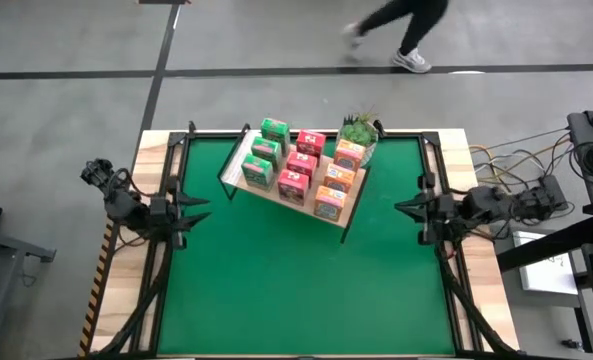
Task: Stack cereal on shelf
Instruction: Return to Home Position
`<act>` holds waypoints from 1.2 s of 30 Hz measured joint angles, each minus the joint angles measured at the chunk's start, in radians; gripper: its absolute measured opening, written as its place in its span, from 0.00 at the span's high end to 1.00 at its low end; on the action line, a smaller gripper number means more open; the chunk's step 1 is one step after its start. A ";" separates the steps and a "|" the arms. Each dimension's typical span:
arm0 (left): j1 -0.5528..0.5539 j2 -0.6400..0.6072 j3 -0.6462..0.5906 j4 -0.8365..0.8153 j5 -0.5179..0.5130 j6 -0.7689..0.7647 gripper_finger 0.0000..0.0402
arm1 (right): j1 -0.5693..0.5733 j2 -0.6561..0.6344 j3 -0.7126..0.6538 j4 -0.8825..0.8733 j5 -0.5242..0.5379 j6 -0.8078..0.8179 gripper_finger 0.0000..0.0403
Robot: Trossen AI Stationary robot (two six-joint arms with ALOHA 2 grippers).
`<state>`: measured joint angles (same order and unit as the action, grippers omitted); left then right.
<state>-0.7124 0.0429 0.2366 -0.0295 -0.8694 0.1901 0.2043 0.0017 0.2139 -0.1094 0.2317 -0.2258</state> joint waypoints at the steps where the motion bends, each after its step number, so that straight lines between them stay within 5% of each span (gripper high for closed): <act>1: 0.000 -0.018 -0.014 0.008 0.000 0.003 0.69 | 0.000 -0.001 -0.018 0.010 0.001 -0.004 0.97; 20: 0.002 -0.042 -0.226 0.205 -0.004 -0.042 0.74 | 0.000 0.000 -0.161 0.129 -0.030 -0.011 0.97; 27: 0.003 -0.031 -0.225 0.194 -0.011 -0.149 0.74 | 0.000 0.000 -0.200 0.151 -0.028 0.026 0.97; 36: 0.003 -0.027 -0.217 0.194 -0.012 -0.095 0.74 | 0.000 0.027 -0.200 0.152 -0.003 -0.081 0.97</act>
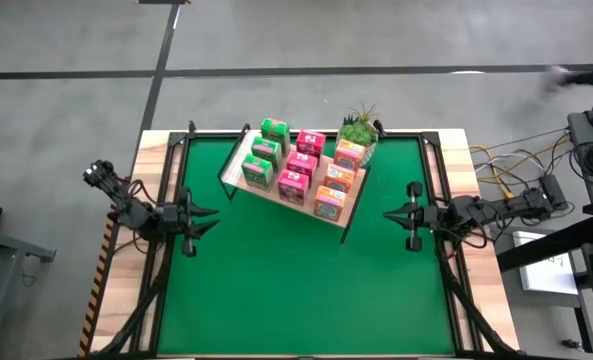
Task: Stack cereal on shelf
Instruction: Return to Home Position
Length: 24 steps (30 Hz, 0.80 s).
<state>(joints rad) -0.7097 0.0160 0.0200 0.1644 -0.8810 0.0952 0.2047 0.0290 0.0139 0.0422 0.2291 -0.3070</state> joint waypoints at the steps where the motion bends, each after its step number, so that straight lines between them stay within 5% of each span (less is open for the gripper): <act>1: 0.000 0.002 0.000 -0.001 0.000 0.000 0.74 | 0.000 0.001 0.000 0.000 0.000 0.013 0.97; 24: 0.000 0.004 0.001 -0.002 0.000 0.000 0.74 | 0.000 0.005 -0.001 -0.004 0.003 0.151 0.97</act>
